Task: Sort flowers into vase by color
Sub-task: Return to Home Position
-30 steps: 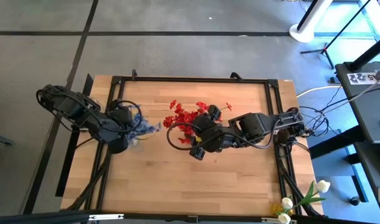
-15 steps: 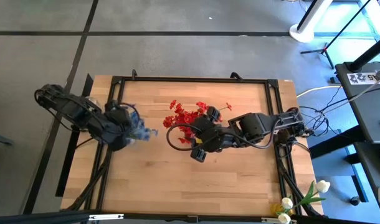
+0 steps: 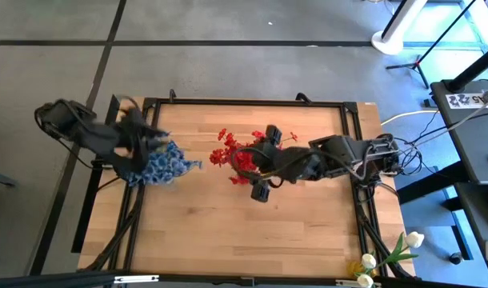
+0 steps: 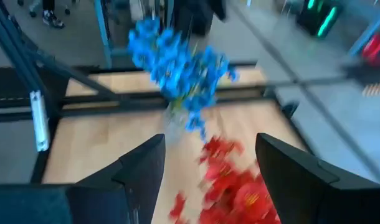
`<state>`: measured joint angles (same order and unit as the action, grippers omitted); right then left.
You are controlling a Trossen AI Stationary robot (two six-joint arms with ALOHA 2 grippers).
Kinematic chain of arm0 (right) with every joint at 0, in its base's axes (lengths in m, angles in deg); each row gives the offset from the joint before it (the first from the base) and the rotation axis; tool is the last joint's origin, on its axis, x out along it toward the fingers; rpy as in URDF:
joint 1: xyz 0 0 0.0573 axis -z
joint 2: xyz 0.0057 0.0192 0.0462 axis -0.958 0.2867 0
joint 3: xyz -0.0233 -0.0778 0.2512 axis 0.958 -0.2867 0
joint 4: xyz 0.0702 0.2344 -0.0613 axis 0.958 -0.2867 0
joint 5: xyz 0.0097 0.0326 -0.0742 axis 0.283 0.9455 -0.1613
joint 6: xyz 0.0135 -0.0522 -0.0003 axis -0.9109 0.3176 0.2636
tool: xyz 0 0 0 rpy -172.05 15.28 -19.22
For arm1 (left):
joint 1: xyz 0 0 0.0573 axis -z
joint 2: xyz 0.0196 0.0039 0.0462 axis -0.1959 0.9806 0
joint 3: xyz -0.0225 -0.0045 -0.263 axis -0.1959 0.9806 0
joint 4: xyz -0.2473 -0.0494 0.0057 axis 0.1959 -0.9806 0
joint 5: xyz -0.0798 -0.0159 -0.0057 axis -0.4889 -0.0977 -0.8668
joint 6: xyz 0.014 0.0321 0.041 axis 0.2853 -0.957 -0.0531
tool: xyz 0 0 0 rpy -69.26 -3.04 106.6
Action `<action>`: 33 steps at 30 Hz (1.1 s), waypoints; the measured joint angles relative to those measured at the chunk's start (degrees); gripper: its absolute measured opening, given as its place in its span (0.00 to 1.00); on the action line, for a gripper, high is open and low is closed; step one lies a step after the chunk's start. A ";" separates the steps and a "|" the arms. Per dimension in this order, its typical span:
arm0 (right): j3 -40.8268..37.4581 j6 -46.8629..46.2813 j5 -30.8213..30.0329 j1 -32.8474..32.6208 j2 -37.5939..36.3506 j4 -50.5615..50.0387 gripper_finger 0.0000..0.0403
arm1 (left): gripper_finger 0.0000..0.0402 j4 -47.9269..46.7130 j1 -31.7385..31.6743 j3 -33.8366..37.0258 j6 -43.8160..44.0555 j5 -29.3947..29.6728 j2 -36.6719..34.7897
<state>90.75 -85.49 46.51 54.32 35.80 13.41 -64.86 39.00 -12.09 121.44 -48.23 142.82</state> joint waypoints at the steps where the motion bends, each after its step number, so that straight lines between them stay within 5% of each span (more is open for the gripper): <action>1: 0.00 2.29 -0.72 -0.03 -0.23 1.47 0.62 | 0.38 1.01 -0.88 0.16 -0.09 2.37 -1.17; 4: -0.02 9.56 -1.20 0.55 -0.80 8.04 0.62 | 0.37 8.63 -5.10 3.06 -2.61 5.57 -4.46; 8: -1.03 14.83 6.06 2.60 -0.86 16.40 0.62 | 0.32 22.19 -10.91 11.55 -3.85 2.64 -8.62; 12: -6.01 14.88 11.95 4.81 -0.82 24.15 0.62 | 0.25 35.67 -15.37 22.95 -5.57 0.97 -12.00; 20: -14.60 14.57 13.31 4.67 -2.77 38.39 0.60 | 0.06 63.47 -29.08 40.13 -14.11 -2.97 -18.12; 28: -36.13 11.99 14.10 4.82 -16.56 50.97 0.48 | 0.01 70.71 -40.15 51.47 -17.11 -18.99 -30.43; 33: -50.82 10.75 9.37 4.76 -29.05 55.58 0.41 | 0.01 70.31 -40.50 51.89 -16.85 -11.53 -36.07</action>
<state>39.92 -74.74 55.87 59.08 6.75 68.99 5.45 -1.50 39.80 104.59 -59.77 106.75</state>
